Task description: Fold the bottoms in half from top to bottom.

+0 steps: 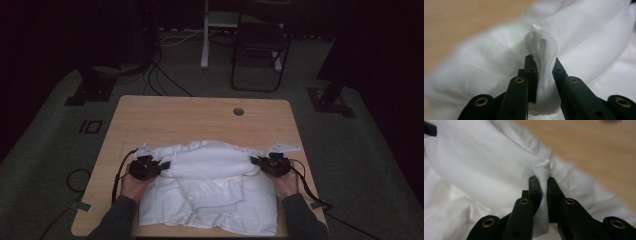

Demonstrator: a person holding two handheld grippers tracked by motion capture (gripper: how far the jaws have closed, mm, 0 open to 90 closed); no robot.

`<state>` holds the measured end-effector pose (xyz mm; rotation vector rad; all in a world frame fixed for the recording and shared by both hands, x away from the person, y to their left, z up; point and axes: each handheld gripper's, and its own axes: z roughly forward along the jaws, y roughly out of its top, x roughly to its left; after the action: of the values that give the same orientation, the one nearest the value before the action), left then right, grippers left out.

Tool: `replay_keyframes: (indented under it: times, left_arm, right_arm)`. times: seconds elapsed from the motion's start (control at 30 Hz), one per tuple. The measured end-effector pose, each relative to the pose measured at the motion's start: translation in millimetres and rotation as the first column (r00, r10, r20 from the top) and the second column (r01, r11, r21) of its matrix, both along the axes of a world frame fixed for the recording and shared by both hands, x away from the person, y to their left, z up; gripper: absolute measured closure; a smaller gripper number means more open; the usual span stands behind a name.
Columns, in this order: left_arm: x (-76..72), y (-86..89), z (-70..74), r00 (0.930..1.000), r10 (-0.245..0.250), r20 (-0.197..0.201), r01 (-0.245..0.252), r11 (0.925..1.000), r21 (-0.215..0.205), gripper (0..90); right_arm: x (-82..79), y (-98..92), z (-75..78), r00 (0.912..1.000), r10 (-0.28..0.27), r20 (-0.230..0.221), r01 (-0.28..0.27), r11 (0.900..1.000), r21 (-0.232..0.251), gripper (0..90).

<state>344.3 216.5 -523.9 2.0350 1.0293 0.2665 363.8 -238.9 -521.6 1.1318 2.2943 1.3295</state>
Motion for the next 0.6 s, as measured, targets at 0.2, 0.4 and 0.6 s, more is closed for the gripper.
replay_keyframes:
  times: [0.2, 0.4, 0.6]
  left_arm:
    - [0.8, -10.4, -16.5, 0.9997, 0.014, -0.022, -0.012, 0.9972, 0.074, 80.6]
    - [20.1, -23.4, -15.4, 0.9976, 0.059, 0.036, -0.064, 0.9854, 0.158, 80.3]
    - [49.5, -22.9, -16.9, 0.9909, 0.128, 0.042, -0.132, 0.9826, 0.131, 80.1]
  right_arm:
    - [-3.5, 13.5, -32.3, 0.9968, 0.028, -0.075, -0.035, 0.995, -0.094, 85.0]
    - [13.1, 21.3, -34.7, 0.9976, -0.002, -0.069, -0.007, 0.990, -0.139, 84.8]
    - [41.4, 26.3, -33.5, 0.9968, -0.050, -0.063, 0.040, 0.988, -0.149, 84.6]
